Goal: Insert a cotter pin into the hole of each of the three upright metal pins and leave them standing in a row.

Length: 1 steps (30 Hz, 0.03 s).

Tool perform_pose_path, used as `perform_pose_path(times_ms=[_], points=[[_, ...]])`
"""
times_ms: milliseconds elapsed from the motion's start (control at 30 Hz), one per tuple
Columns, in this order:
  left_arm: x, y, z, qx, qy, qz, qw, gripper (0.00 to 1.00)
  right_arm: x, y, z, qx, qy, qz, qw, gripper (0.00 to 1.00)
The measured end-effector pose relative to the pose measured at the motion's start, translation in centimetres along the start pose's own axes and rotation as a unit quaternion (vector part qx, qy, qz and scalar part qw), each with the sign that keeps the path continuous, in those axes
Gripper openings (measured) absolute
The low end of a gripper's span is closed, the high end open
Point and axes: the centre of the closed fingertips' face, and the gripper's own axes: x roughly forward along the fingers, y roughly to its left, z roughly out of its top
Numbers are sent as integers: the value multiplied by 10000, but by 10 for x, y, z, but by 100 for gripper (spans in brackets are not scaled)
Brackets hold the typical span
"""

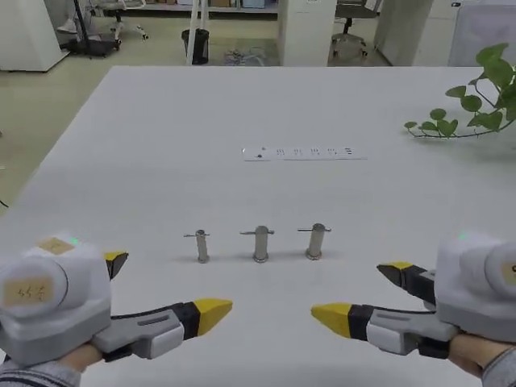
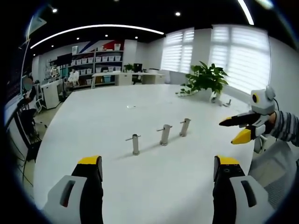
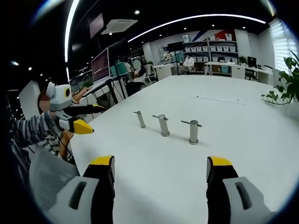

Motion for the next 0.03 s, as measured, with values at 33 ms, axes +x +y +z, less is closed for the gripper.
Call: perform_pose_path(times_ms=[33], points=[[-1,-1,0,9,3,10,10000,99,0,0,-1,-5,-6,0,10000,80]])
